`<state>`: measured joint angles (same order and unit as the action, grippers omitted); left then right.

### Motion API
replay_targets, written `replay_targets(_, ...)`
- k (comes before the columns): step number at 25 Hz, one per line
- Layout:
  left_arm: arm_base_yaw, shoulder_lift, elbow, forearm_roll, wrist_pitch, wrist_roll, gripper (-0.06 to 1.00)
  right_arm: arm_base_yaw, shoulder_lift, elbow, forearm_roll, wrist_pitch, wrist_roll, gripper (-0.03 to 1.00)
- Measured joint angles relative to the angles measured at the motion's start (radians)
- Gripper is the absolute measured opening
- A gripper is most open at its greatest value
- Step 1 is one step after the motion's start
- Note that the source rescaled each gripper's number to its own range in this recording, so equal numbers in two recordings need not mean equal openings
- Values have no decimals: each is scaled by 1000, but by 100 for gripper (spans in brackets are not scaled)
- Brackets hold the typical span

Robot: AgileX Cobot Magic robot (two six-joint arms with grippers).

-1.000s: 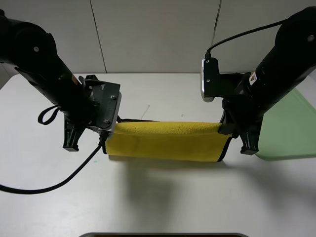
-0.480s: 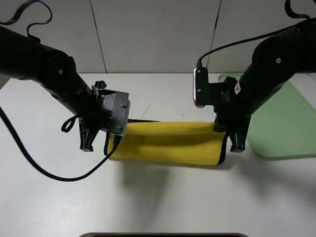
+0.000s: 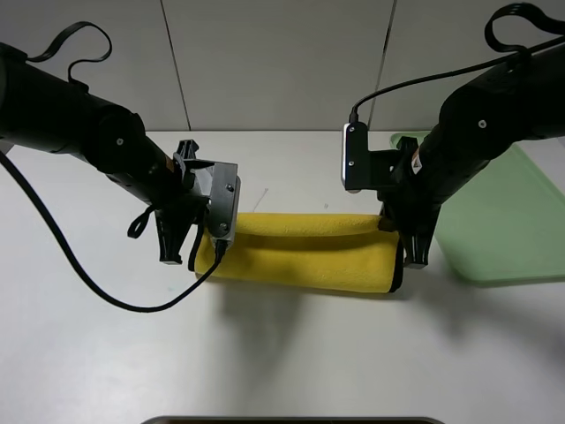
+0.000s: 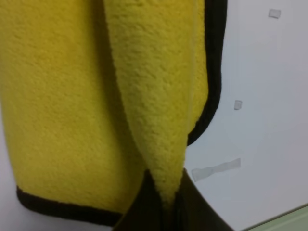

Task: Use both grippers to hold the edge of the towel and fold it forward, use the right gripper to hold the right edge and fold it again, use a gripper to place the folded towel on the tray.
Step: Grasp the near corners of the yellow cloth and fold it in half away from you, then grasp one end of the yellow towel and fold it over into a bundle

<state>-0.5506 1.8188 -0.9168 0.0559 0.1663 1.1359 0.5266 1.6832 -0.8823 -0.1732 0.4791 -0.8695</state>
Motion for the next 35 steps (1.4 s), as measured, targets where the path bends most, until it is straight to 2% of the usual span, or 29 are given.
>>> replay_targets(2,0,0,0,0,0,0,1,0,0,0,0,-11,0,1)
replay_targets(4,0,0,0,0,0,0,7,0,0,0,0,-15,0,11)
replay_targets(5,0,0,0,0,0,-1,12,0,0,0,0,-16,1,25)
replay_targets(6,0,0,0,0,0,-5,22,0,0,0,-3,-16,5,47)
replay_targets(7,0,-1,0,-1,0,-7,34,0,0,0,-5,-16,13,65)
replay_targets(8,0,-2,0,-9,0,-7,49,0,0,0,-16,-19,29,79)
replay_targets(10,0,-5,0,-32,-18,-9,75,0,0,0,-64,-28,69,93)
replay_targets(11,0,-6,0,-43,-33,-11,84,0,0,0,-87,-31,90,95)
replay_targets(14,0,-7,0,-56,-63,-11,96,0,0,0,-137,-34,123,99)
replay_targets(23,0,-8,0,-74,-68,-33,100,0,0,0,-140,-34,131,100)
replay_targets(29,0,-61,0,-120,47,-130,100,0,0,0,-136,-34,160,100)
replay_targets(33,0,-138,0,-103,163,-152,100,0,-8,0,-131,-34,241,100)
replay_targets(35,0,-181,0,-98,209,-193,100,0,-14,0,-127,-34,302,100)
